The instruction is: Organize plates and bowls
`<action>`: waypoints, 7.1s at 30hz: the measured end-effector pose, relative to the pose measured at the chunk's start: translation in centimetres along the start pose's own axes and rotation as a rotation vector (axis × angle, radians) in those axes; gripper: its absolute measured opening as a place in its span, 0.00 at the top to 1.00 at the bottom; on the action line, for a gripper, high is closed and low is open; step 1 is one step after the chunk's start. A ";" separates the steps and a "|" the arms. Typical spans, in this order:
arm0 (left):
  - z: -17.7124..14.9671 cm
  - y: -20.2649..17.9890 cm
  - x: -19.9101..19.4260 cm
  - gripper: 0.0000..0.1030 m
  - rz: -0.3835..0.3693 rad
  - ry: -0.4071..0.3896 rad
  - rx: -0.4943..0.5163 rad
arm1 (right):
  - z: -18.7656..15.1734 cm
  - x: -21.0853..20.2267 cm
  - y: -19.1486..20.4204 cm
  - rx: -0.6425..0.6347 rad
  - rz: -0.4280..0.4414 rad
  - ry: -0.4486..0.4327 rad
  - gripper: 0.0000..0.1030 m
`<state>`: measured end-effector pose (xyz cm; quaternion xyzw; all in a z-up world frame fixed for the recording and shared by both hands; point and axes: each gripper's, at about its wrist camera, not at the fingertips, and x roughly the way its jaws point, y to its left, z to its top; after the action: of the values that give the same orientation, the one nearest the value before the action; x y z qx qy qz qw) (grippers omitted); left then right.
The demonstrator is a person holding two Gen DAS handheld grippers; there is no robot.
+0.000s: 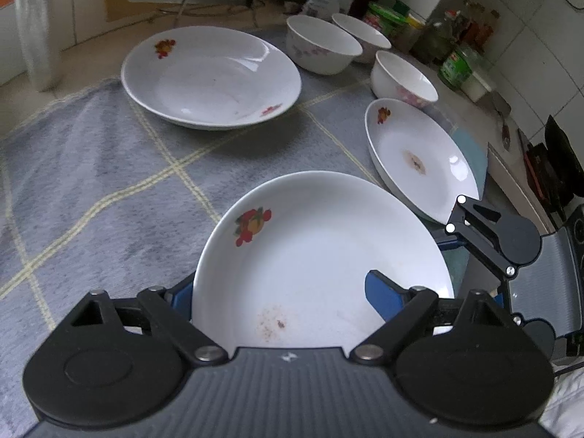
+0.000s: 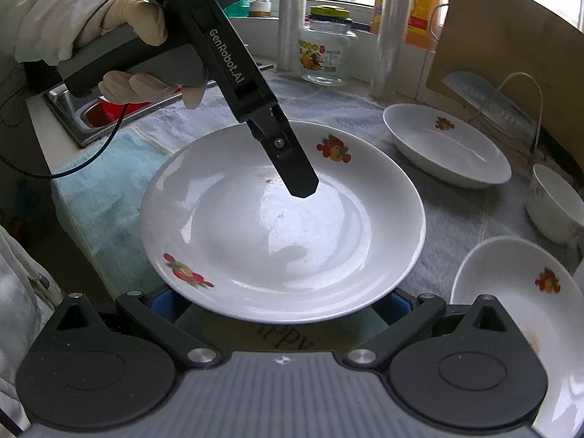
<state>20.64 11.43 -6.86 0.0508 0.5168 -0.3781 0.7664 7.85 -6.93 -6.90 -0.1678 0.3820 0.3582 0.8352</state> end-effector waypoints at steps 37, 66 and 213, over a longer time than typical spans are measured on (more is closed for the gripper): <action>-4.2 13.2 -7.0 0.12 0.106 -0.108 -0.141 | 10.6 10.9 4.6 -0.126 0.100 0.013 0.00; -5.0 14.1 -6.8 0.11 0.219 -0.191 -0.093 | 10.8 11.0 4.4 -0.098 0.074 0.043 0.00; 1.0 -14.3 11.4 0.01 0.016 -0.233 0.612 | -6.2 -4.8 -25.9 0.823 0.198 0.120 0.00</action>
<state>14.44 -5.18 -11.37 0.2390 0.2878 -0.5132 0.7725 21.36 -30.39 -7.13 0.1964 0.5552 0.2440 0.7705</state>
